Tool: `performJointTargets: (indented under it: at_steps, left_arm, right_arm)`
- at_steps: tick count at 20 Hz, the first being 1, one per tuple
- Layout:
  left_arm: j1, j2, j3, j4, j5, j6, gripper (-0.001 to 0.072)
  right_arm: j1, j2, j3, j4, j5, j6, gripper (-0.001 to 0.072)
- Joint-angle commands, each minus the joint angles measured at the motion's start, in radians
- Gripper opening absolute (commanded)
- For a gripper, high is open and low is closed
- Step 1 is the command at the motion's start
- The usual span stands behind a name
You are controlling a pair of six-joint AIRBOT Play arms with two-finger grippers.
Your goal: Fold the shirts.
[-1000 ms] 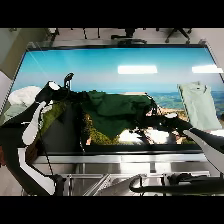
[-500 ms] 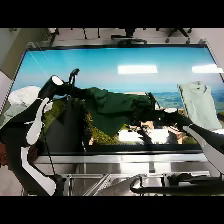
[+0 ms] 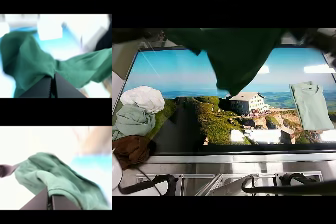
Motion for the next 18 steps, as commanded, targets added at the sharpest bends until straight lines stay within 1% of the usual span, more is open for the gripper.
performJointTargets:
  at_steps: [1,4,5,8,11,13,16,18]
  left_arm:
    - [0.058,0.248,-0.079,-0.051,0.125,-0.058,0.0012]
    - [0.060,0.379,-0.105,-0.051,0.127,-0.055,0.0012]
    - [0.051,0.408,-0.089,-0.050,0.129,-0.036,0.0012]
    - [0.040,0.438,-0.045,-0.021,0.127,-0.024,0.0012]
    - [0.040,0.370,-0.049,-0.007,0.020,-0.024,0.0012]
    - [0.027,0.290,-0.119,-0.008,-0.043,-0.024,0.0012]
    - [-0.016,0.138,-0.278,0.040,-0.066,-0.011,0.0013]
    - [-0.038,0.019,-0.384,0.077,-0.066,0.019,0.0013]
  right_arm:
    - [-0.089,0.059,0.235,-0.001,-0.001,0.109,0.0022]
    - [-0.088,0.099,0.260,-0.001,0.018,0.115,0.0022]
    - [-0.088,0.108,0.260,-0.001,0.036,0.115,0.0022]
    - [-0.088,0.102,0.259,-0.034,0.087,0.107,0.0022]
    - [-0.084,0.023,0.254,-0.112,0.164,0.107,0.0022]
    - [-0.051,-0.074,0.222,-0.127,0.190,0.093,0.0022]
    - [0.072,-0.277,0.185,-0.262,0.183,0.054,0.0022]
    - [0.151,-0.446,0.186,-0.333,0.140,0.037,0.0022]
